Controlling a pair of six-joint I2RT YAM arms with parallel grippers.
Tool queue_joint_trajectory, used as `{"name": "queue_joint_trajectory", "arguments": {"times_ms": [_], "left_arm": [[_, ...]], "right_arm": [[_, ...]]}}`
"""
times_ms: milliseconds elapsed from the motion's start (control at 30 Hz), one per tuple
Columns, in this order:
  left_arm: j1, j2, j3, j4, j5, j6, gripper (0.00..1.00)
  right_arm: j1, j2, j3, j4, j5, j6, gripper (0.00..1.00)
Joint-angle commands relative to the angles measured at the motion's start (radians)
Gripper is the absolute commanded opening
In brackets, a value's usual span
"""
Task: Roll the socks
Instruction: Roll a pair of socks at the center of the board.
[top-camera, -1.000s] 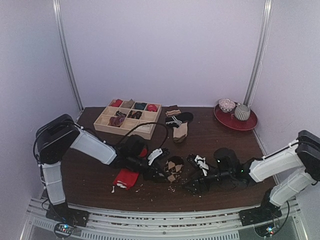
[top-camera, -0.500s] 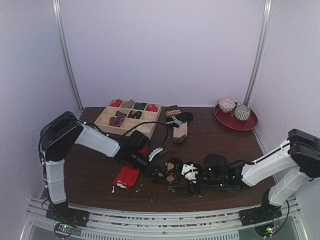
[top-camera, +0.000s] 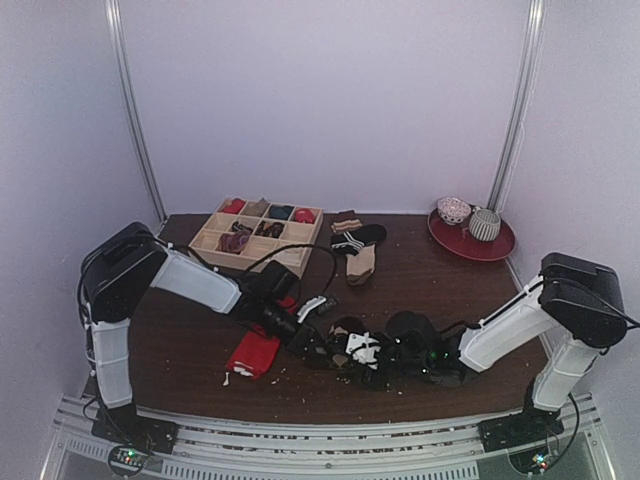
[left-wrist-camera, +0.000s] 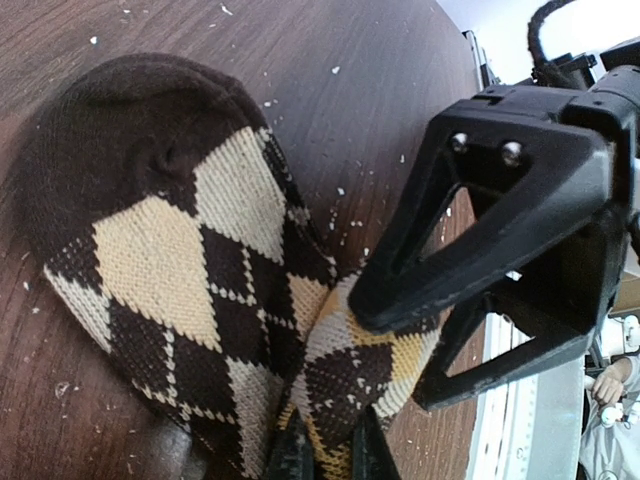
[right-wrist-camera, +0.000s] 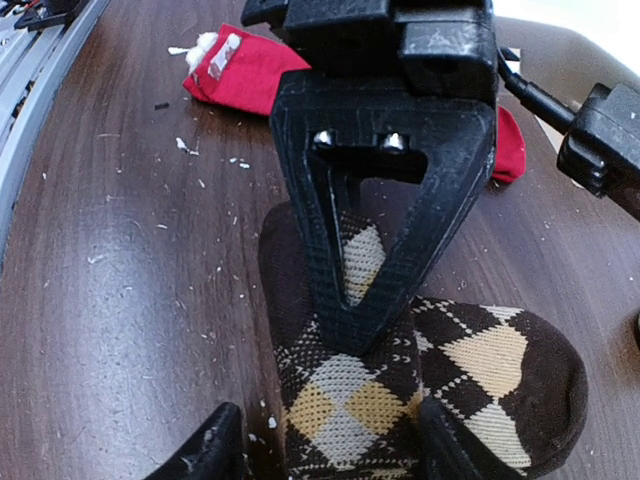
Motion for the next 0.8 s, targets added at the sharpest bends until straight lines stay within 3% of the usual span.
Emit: {"name": "queue_joint_trajectory", "arguments": {"times_ms": [0,167,333,367,600,767], "left_arm": [[-0.005,0.084,-0.049,-0.225,-0.097,0.023,0.0],[-0.004,0.075,-0.036,-0.227,-0.116,0.026,0.0],[-0.005,-0.002,-0.008,-0.192,-0.171,0.031,0.19],[-0.005,-0.027,0.0,-0.178,-0.191,0.03,0.25],[-0.005,-0.238,-0.046,0.028,-0.317,0.072,0.94],[-0.043,-0.418,-0.257,0.319,-0.348,0.205,0.98]], "right_arm": [[0.005,0.027,0.011,-0.008,-0.002,0.077,0.54],[0.006,0.048,0.03,-0.043,-0.021,0.118,0.27],[-0.023,0.077,0.036,-0.087,-0.075,0.226,0.0],[-0.029,0.079,0.027,-0.085,-0.089,0.258,0.0],[-0.072,0.08,-0.051,-0.067,-0.22,0.476,0.0],[-0.103,0.119,-0.093,-0.042,-0.311,0.602,0.0]]}}
